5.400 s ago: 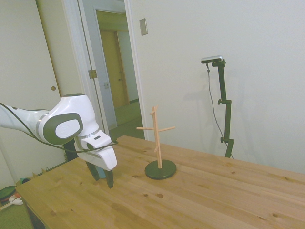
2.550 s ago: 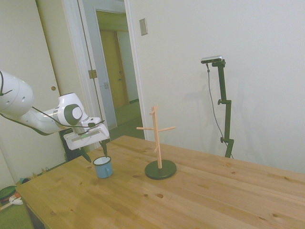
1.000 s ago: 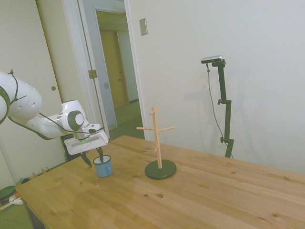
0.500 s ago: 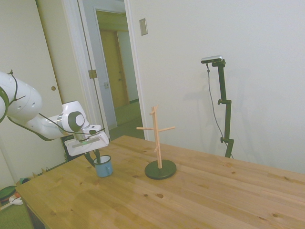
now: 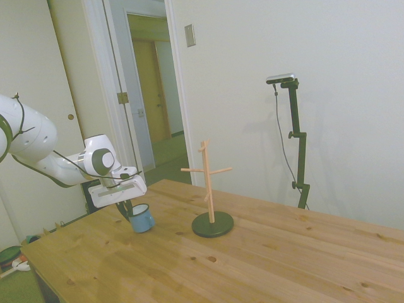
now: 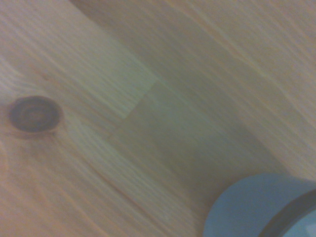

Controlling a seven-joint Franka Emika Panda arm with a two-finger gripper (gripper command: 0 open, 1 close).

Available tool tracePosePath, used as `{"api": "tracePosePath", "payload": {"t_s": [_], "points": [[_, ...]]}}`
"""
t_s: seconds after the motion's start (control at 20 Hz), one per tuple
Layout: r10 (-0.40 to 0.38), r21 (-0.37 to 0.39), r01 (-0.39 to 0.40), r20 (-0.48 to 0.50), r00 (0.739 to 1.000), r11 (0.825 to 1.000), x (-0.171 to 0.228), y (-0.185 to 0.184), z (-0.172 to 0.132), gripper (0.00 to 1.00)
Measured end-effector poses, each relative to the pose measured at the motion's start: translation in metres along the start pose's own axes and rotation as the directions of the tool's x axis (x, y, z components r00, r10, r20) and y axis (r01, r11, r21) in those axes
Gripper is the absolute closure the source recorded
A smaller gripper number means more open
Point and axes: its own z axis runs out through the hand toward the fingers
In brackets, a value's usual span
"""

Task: Hang the mug

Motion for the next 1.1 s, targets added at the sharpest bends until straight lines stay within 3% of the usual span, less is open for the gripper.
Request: {"api": "tracePosePath", "payload": {"t_s": [0.25,0.45,0.7,1.1], "points": [[0.153,0.021,-0.154,0.020,0.988,0.988,0.028,0.043,-0.013,1.00],[0.224,0.032,-0.224,-0.001,0.975,0.974,0.043,0.076,-0.044,1.00],[0.246,0.037,-0.245,-0.022,0.969,0.969,0.060,0.089,-0.080,1.00],[0.234,0.041,-0.233,-0.033,0.972,0.972,0.085,0.075,-0.129,1.00]]}}
